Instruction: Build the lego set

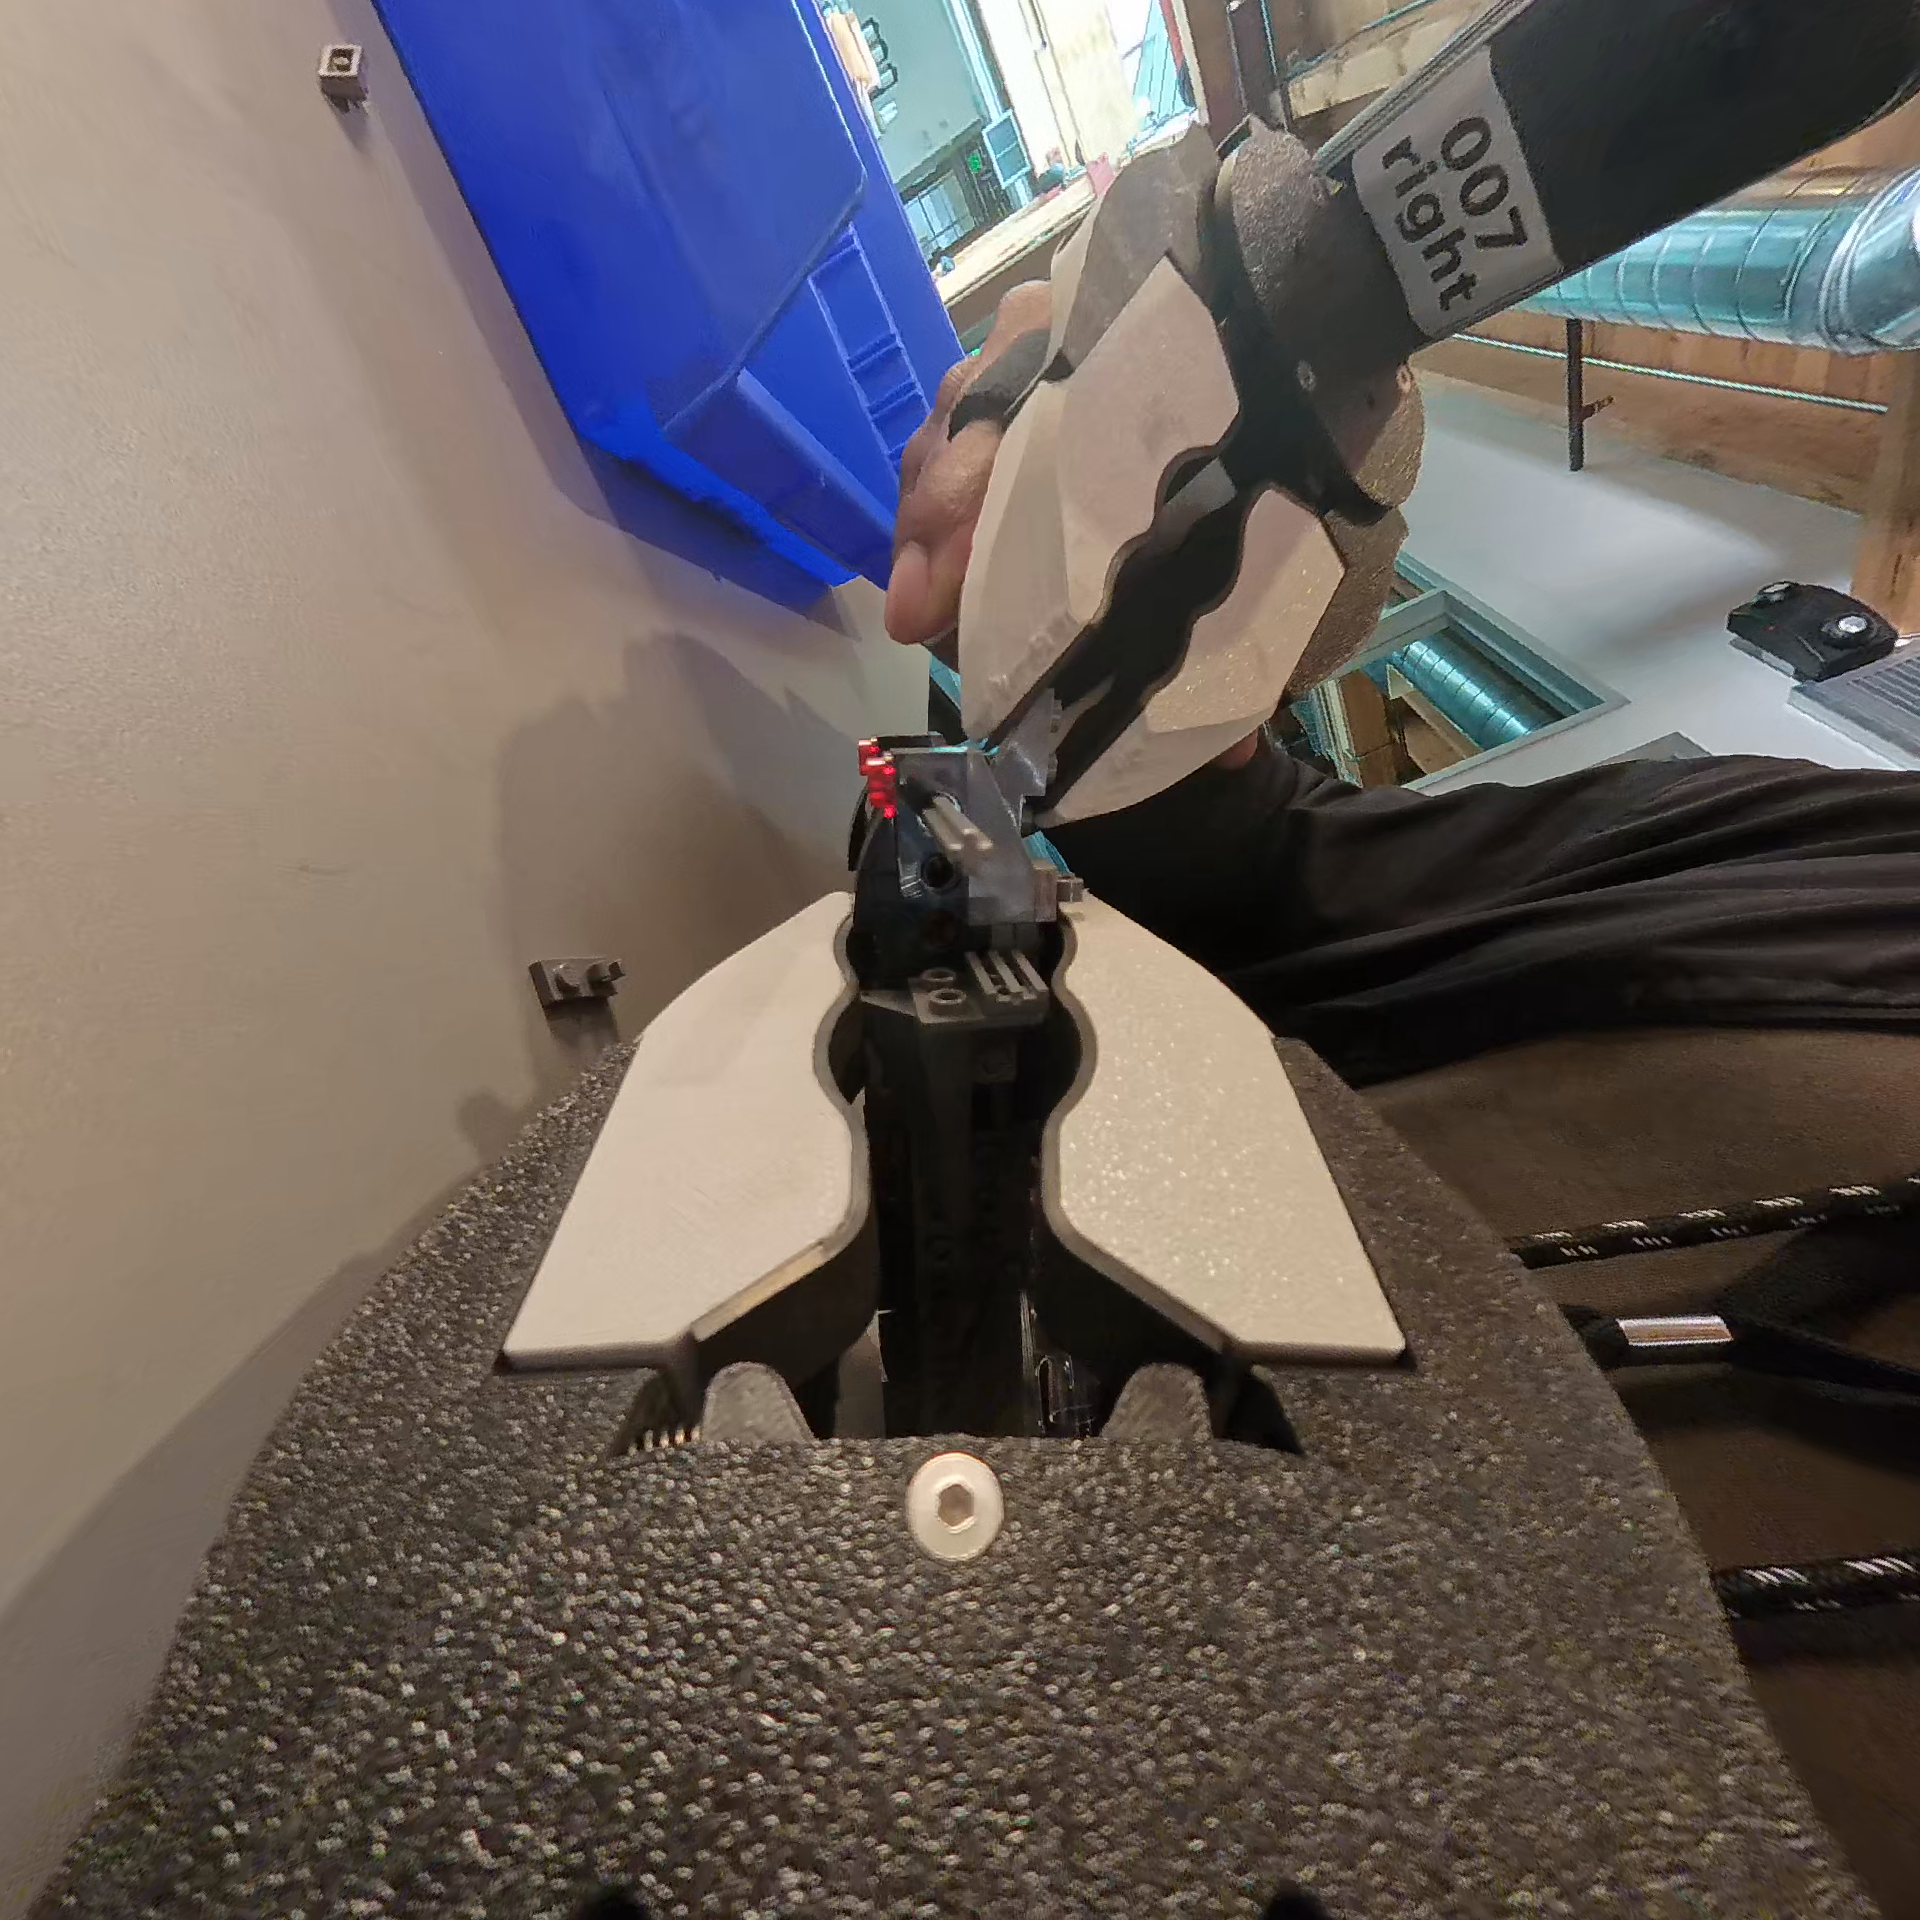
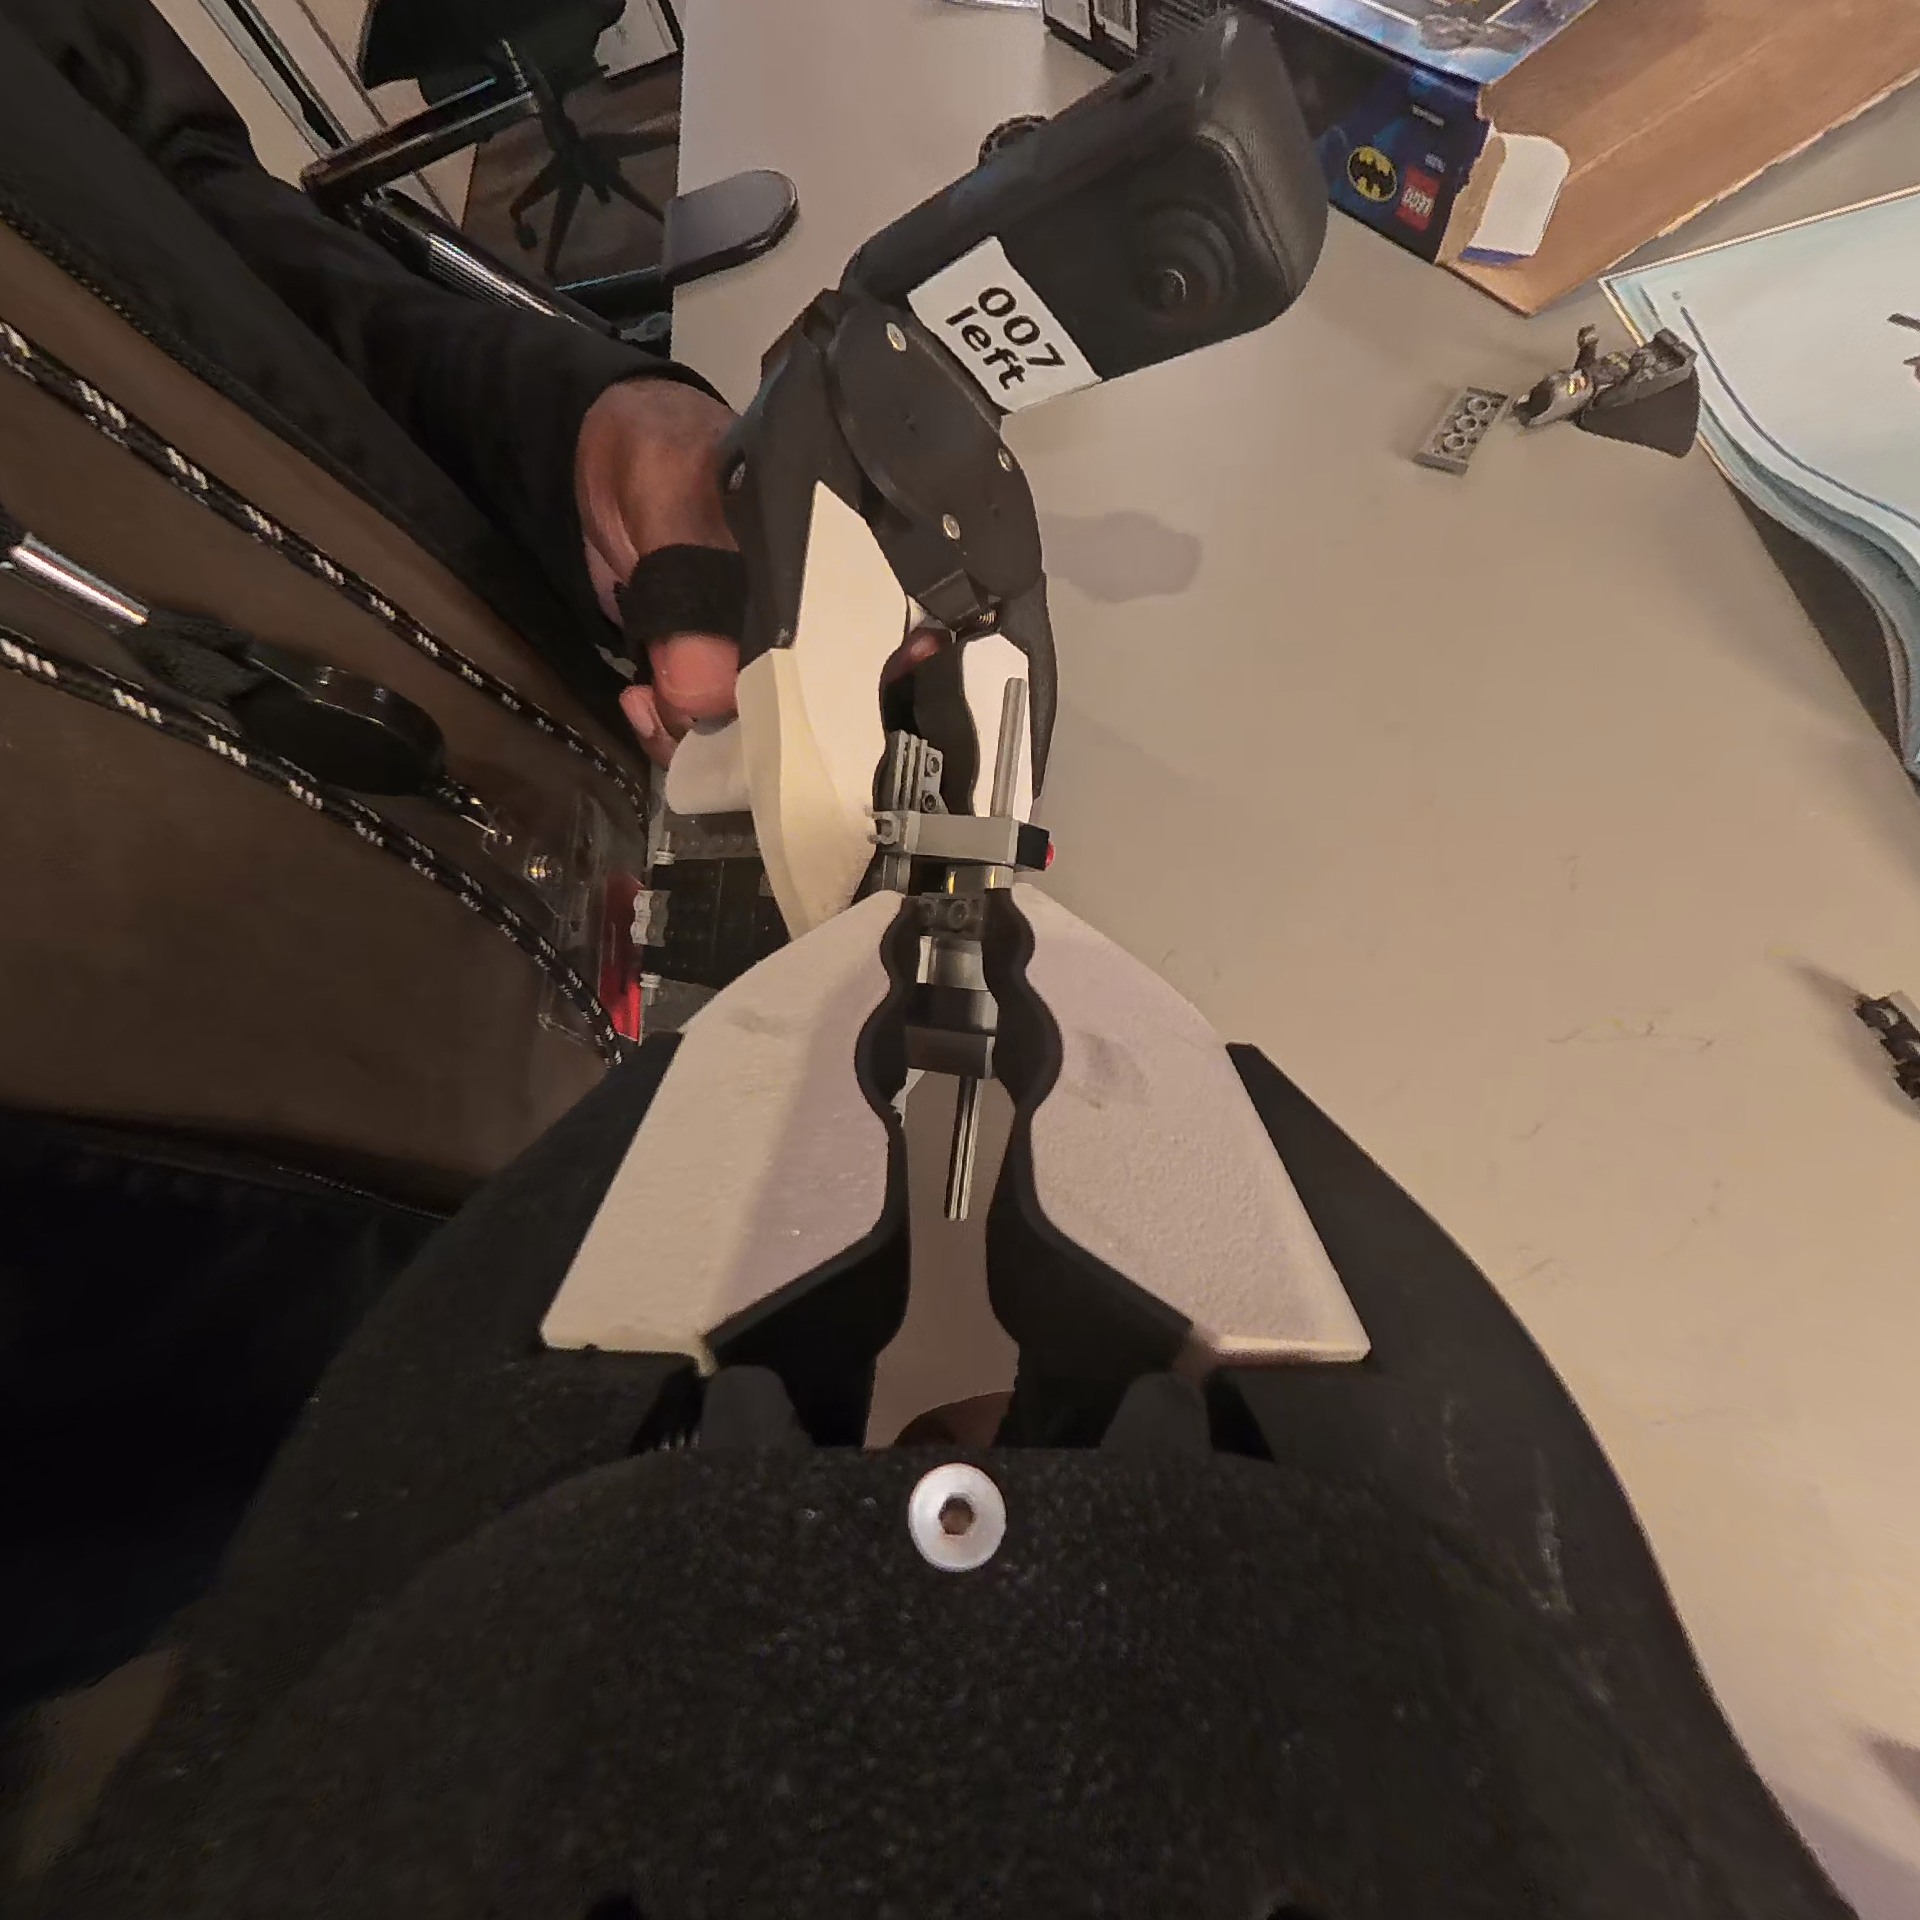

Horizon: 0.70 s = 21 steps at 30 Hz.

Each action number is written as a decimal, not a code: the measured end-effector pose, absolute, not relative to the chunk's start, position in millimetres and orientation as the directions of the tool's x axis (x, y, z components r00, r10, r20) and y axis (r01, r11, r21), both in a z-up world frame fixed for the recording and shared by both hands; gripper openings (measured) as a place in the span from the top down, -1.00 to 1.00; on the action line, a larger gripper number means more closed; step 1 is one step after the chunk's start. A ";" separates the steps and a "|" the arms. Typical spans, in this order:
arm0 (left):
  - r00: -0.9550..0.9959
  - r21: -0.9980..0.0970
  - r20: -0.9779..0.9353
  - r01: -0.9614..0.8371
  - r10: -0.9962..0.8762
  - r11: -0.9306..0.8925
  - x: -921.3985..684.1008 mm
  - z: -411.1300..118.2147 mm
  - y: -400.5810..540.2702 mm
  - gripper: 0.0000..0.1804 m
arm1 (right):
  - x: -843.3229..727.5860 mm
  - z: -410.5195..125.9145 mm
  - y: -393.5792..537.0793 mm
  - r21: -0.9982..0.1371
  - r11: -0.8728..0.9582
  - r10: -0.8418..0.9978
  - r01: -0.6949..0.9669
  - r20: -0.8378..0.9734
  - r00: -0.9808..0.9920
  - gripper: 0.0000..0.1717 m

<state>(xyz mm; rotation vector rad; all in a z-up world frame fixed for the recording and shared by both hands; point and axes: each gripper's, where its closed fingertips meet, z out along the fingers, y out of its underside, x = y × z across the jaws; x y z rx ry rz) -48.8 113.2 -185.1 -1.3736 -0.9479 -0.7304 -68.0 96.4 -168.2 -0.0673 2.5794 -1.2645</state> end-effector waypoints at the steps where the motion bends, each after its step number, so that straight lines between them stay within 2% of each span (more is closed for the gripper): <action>1: 0.462 -0.471 0.881 0.878 0.102 0.090 -48.7 -185.1 113.1 0.66 | -68.0 -168.2 96.3 -0.786 0.615 -0.160 0.070 -0.211 -0.964 0.86; 21: 0.509 -0.516 0.855 0.853 0.096 0.076 -44.3 -181.3 112.4 0.66 | -63.7 -163.4 95.3 -0.840 0.543 -0.191 0.011 -0.136 -0.972 0.86</action>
